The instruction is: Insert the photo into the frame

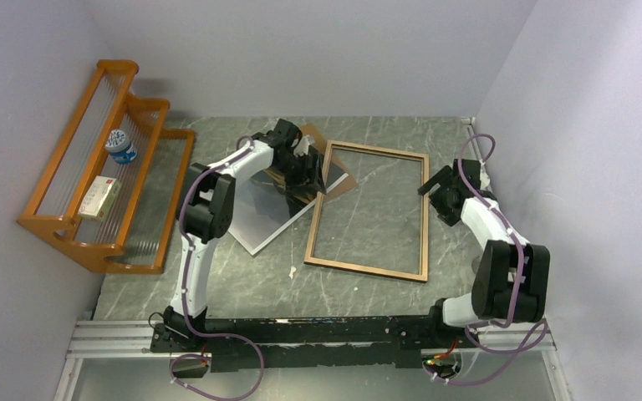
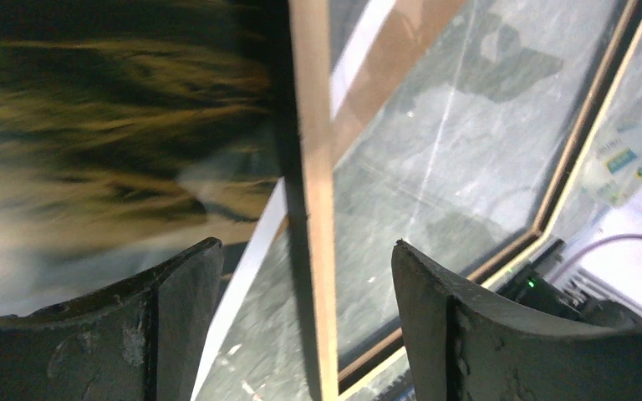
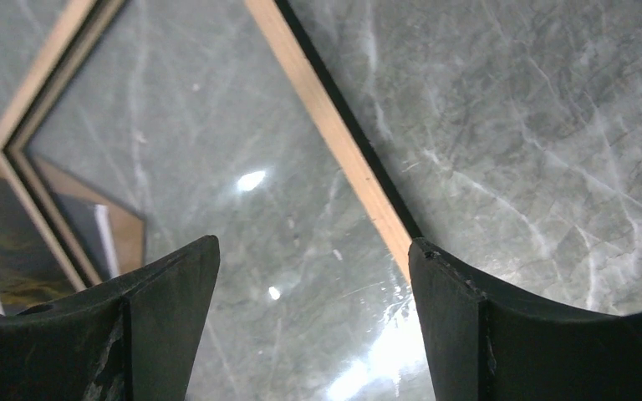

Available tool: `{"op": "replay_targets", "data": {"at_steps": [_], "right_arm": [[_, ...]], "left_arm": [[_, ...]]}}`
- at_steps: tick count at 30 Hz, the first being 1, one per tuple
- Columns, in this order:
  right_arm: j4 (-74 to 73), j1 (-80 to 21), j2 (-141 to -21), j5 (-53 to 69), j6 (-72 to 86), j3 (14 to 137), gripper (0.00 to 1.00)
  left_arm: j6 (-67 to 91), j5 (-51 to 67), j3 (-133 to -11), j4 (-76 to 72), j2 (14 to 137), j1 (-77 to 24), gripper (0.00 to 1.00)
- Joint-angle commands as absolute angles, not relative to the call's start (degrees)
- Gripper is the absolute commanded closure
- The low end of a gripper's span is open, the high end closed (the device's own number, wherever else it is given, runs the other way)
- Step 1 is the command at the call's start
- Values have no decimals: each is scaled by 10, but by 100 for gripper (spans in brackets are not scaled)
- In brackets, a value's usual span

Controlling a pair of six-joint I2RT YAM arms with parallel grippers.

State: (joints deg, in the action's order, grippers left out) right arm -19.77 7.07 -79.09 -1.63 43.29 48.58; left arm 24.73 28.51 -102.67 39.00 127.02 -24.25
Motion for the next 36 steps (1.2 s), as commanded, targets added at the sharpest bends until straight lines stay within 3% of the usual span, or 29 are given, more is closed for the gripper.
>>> {"op": "replay_targets", "data": {"at_steps": [1, 9, 18, 29, 33, 36], "right_arm": [[-193, 37, -738, -3, 479, 506, 15], [-21, -167, -736, 57, 664, 469, 22], [-39, -386, -931, 51, 813, 591, 28], [-64, -482, -1109, 24, 849, 710, 31], [-40, -495, -1135, 18, 872, 703, 45], [-37, -503, -1156, 3, 873, 706, 47]], "left_arm": [[230, 205, -973, 396, 1157, -209, 20], [234, 121, -843, 394, 1048, -126, 24], [250, 98, -721, 368, 990, -46, 30], [243, 106, -702, 353, 1011, -27, 43], [243, 137, -692, 331, 1026, -27, 49], [245, 149, -685, 318, 1037, -27, 52]]}}
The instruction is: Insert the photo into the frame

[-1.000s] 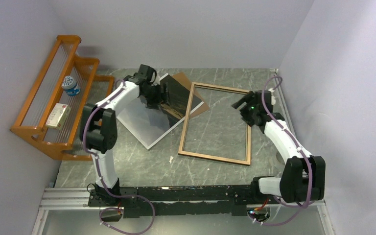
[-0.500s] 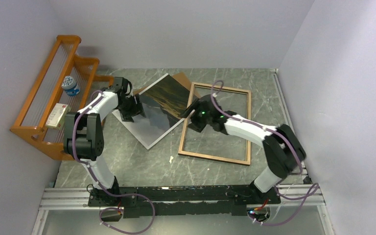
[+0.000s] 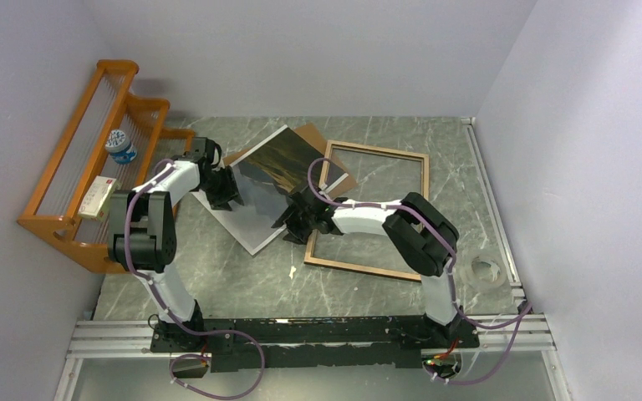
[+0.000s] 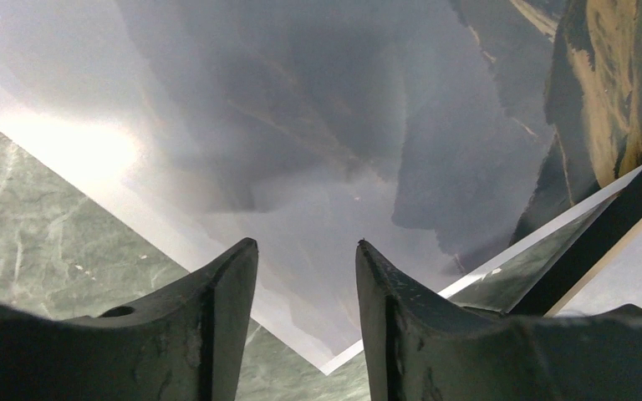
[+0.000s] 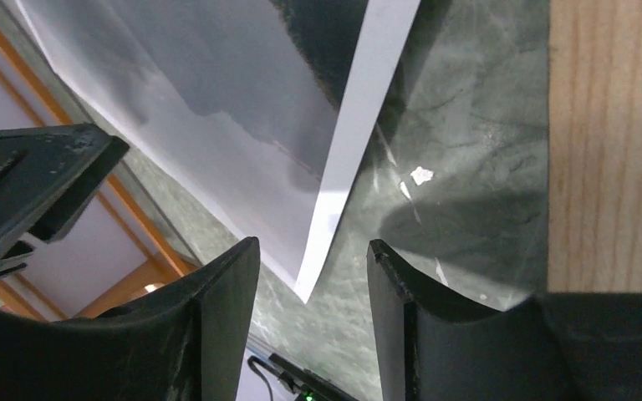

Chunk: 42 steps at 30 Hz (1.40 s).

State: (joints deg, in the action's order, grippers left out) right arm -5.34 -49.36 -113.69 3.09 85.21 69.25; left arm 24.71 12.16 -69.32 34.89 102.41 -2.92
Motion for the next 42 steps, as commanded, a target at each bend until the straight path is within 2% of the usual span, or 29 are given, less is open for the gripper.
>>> {"op": "replay_targets", "data": {"at_steps": [1, 7, 17, 22, 24, 27, 32, 37, 42], "right_arm": [[-40, -505, -1161, 2, 872, 710, 47], [26, -514, -1182, -30, 849, 699, 45], [355, -518, -1168, -29, 816, 586, 46], [433, -517, -1168, -24, 811, 565, 48], [450, -518, -1165, -22, 810, 557, 42], [435, -518, -1156, -30, 816, 549, 27], [433, -518, -1154, -33, 814, 544, 23], [454, -518, -1147, -46, 820, 528, 23], [493, -517, -1144, -48, 812, 518, 43]], "left_arm": [[244, 151, -684, 320, 1041, -27, 53], [241, 126, -689, 341, 1058, -27, 53], [251, 98, -707, 385, 1087, -27, 56], [246, 95, -718, 396, 1093, -27, 56], [247, 99, -716, 394, 1091, -27, 56], [247, 104, -716, 393, 1092, -27, 56], [250, 105, -716, 393, 1092, -27, 56], [249, 106, -718, 395, 1095, -27, 56], [248, 107, -718, 395, 1095, -27, 56]]}}
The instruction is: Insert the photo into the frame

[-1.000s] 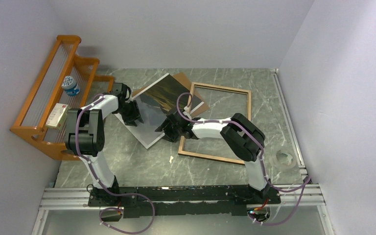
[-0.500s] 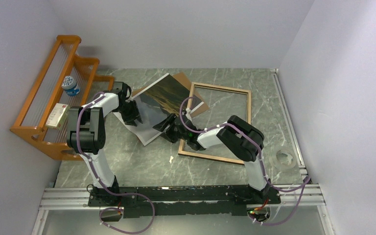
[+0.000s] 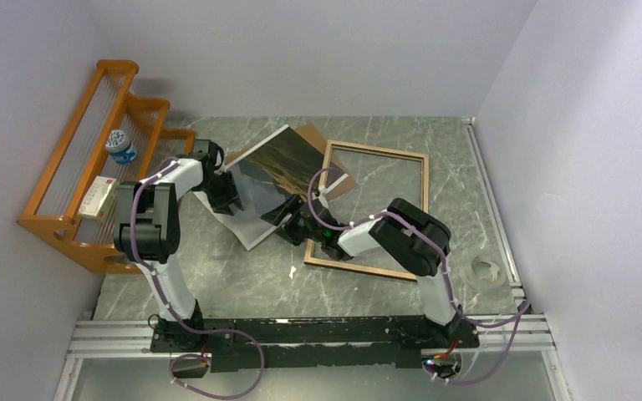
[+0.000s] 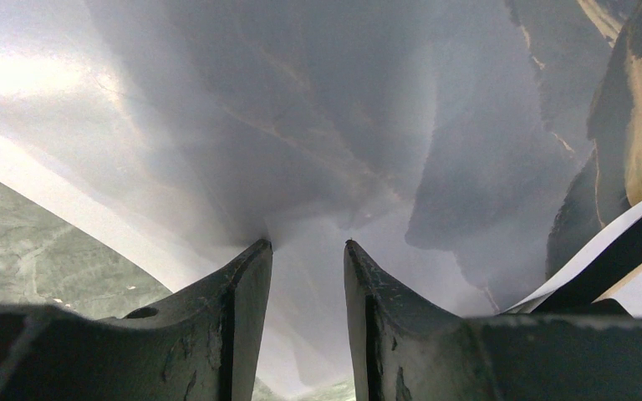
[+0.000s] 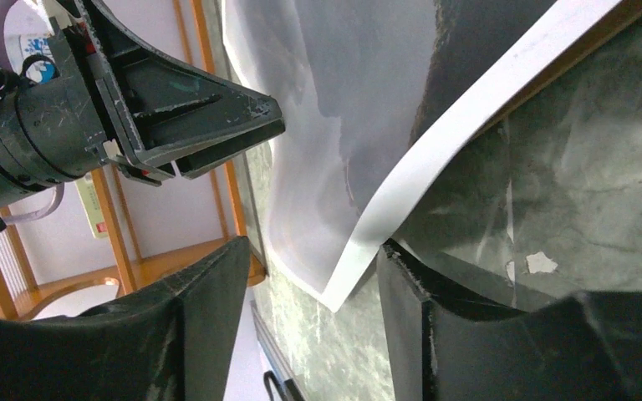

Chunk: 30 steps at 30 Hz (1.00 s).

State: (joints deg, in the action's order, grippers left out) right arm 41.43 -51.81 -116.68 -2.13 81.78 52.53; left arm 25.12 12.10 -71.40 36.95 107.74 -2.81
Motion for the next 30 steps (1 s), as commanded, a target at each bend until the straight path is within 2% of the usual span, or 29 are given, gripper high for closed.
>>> {"op": "replay_targets", "data": {"at_steps": [1, 3, 5, 7, 13, 15, 23, 28, 30], "right_arm": [[498, -517, -1143, -47, 812, 516, 43], [503, -518, -1142, -44, 809, 514, 39], [496, -518, -1137, -46, 808, 512, 29], [488, -517, -1136, -49, 807, 512, 24], [486, -517, -1140, -52, 807, 514, 23], [493, -516, -1146, -48, 813, 517, 27], [502, -515, -1187, -14, 894, 538, 59], [481, -515, -1204, -3, 934, 552, 73], [476, -515, -1208, 12, 945, 552, 75]], "left_arm": [[248, 106, -718, 396, 1094, -27, 56], [248, 108, -719, 395, 1094, -27, 56], [249, 109, -717, 395, 1095, -27, 56], [250, 111, -716, 394, 1094, -27, 56], [247, 113, -717, 397, 1094, -27, 56], [247, 113, -717, 397, 1093, -27, 56], [250, 109, -720, 396, 1079, -27, 56], [255, 96, -725, 399, 1045, -28, 56], [257, 84, -731, 402, 1028, -27, 55]]}}
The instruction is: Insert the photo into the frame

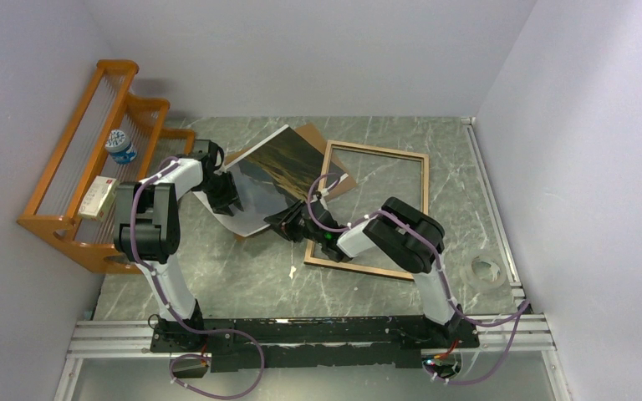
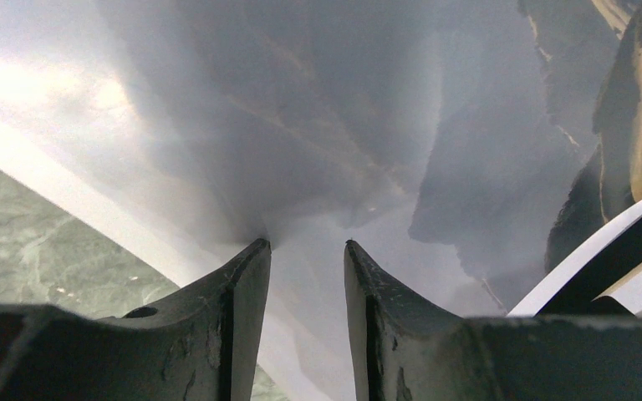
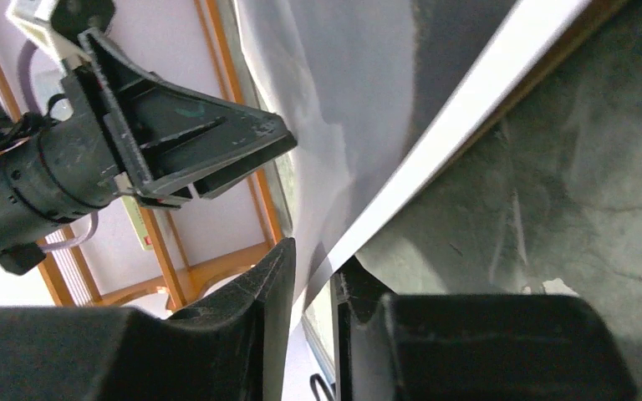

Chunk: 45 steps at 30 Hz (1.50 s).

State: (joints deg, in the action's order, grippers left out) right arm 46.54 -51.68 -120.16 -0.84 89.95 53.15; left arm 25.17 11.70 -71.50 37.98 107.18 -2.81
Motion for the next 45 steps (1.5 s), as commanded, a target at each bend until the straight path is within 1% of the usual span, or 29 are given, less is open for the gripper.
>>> {"op": "replay_targets", "data": {"at_steps": [1, 4, 6, 8, 10, 12, 20, 25, 31, 35, 40, 45], "right_arm": [[474, -515, -1210, 14, 949, 551, 77], [481, -514, -1211, 20, 962, 549, 85], [486, -514, -1210, 27, 961, 552, 94], [483, -513, -1206, 38, 953, 560, 100], [501, -512, -1199, 52, 949, 564, 100], [530, -511, -1190, 65, 948, 565, 100], [560, -502, -1129, 114, 887, 605, 100], [584, -500, -1111, 136, 896, 642, 100], [565, -497, -1090, 148, 924, 677, 100], [577, -492, -1089, 159, 956, 695, 100], [519, -481, -1065, 173, 902, 711, 100], [485, -452, -1022, 178, 836, 665, 100]], "left_arm": [[257, 77, -733, 404, 1019, -27, 55], [261, 58, -741, 413, 988, -27, 52], [265, 49, -749, 419, 972, -27, 49], [269, 40, -757, 425, 955, -26, 44], [272, 25, -771, 435, 937, -24, 36], [274, 16, -786, 444, 917, -16, 29], [273, 1, -882, 496, 848, 18, 14], [264, 1, -950, 541, 828, 22, 9], [261, -12, -1060, 596, 813, 24, 8], [261, -19, -1106, 604, 790, 24, 7], [265, -24, -1119, 600, 756, 24, 6], [276, -1, -1071, 589, 732, 24, 6]]}}
